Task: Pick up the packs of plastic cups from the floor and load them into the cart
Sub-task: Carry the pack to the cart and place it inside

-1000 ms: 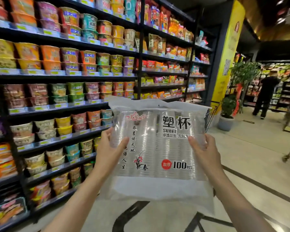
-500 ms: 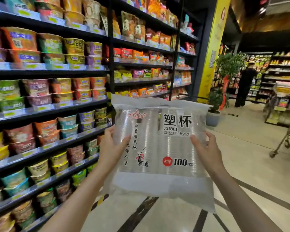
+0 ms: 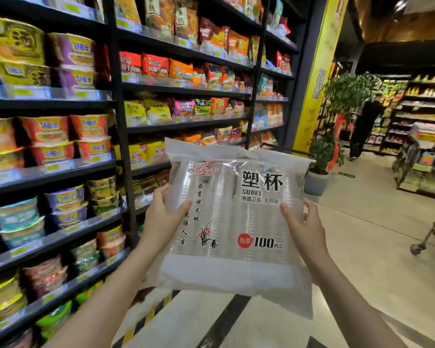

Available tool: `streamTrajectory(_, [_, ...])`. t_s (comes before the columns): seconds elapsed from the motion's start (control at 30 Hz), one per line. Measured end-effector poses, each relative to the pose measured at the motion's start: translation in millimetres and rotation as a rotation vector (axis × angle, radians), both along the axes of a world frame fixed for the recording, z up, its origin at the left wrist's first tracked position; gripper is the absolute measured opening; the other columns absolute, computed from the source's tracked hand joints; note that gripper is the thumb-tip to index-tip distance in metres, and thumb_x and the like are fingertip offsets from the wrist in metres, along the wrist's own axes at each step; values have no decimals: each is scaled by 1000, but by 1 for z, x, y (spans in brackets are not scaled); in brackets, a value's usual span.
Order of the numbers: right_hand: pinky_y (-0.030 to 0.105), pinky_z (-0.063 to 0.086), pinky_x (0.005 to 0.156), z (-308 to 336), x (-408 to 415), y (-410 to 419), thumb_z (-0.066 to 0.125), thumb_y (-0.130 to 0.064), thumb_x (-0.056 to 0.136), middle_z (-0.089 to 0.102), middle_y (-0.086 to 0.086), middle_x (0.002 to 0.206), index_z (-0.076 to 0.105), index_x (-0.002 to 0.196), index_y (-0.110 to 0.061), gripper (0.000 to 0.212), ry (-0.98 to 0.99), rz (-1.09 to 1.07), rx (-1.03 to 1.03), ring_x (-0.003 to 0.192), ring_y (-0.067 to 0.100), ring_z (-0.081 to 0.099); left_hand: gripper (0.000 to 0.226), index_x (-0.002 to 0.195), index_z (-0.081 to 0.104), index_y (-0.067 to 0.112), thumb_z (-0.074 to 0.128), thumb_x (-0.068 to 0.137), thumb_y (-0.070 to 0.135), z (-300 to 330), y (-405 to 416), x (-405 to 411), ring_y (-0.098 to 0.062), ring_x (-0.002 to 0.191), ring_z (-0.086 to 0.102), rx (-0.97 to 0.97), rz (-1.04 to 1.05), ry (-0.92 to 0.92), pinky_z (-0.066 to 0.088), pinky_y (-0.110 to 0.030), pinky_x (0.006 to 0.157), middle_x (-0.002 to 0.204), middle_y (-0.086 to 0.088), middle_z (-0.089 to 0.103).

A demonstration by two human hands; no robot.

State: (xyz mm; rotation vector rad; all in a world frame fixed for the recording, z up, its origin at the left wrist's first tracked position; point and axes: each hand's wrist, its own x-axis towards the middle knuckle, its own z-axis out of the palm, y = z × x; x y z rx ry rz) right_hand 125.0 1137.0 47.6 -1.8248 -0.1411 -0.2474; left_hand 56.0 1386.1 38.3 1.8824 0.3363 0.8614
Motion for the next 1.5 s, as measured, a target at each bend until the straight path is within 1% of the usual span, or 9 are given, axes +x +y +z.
streamTrajectory(0.23, [47,45,100,-23,152,31,61,-48,83,55,6,129,38,136,-24,63,20,-34,-39,116,26,55,59,127,41,10,69,80,32,-30,35,154,-23,119,48,-34,-52,37,39,-41,101,125,-5,51])
streamTrajectory(0.5, [32,43,92,-17,326,69,60,-41,86,53,5,131,39,137,-20,59,-6,-79,-40,109,19,53,62,119,44,21,60,64,45,-19,76,343,-20,110,53,-71,-154,46,41,-35,92,114,4,53])
streamTrajectory(0.67, [47,46,100,-35,416,79,64,-54,77,54,1,134,42,134,-27,66,39,-119,-19,119,22,54,93,129,44,19,48,50,68,-34,90,453,-12,108,46,-8,-198,103,34,-30,91,117,9,48])
streamTrajectory(0.8, [51,42,102,-61,500,83,54,-80,54,53,0,137,41,136,-29,97,109,-175,-47,123,24,51,92,136,39,19,53,58,65,-60,99,547,-19,125,45,-15,-285,160,31,-36,106,137,-1,47])
streamTrajectory(0.97, [45,38,107,-78,615,83,62,-50,81,46,4,143,38,140,-22,69,142,-210,-48,128,26,45,67,140,38,13,63,82,38,-84,103,681,-28,131,41,52,-300,197,30,-43,112,141,-12,45])
streamTrajectory(1.07, [38,36,104,-80,688,82,62,-45,84,46,6,142,38,140,-18,66,164,-239,-47,129,26,44,74,142,34,17,61,80,45,-81,102,753,-24,136,35,58,-316,188,25,-35,112,146,-7,39])
streamTrajectory(1.2, [36,37,103,-78,769,85,61,-44,85,46,9,142,37,140,-15,67,180,-276,-31,129,26,44,64,142,31,13,62,87,26,-67,101,839,-23,132,39,16,-309,213,29,-31,104,143,-8,42])
streamTrajectory(1.33, [26,37,87,-86,830,89,60,-40,87,53,9,133,38,137,-13,61,226,-312,-49,109,22,52,75,124,41,11,63,63,49,-76,103,910,-21,106,53,-66,-324,275,34,-28,85,112,-3,53])
streamTrajectory(1.5, [34,42,96,-118,903,92,60,-44,85,53,6,134,38,138,-16,64,300,-345,-48,116,24,53,59,107,45,20,66,62,53,-110,110,1003,-24,101,55,-91,-393,394,41,-36,87,109,-6,58])
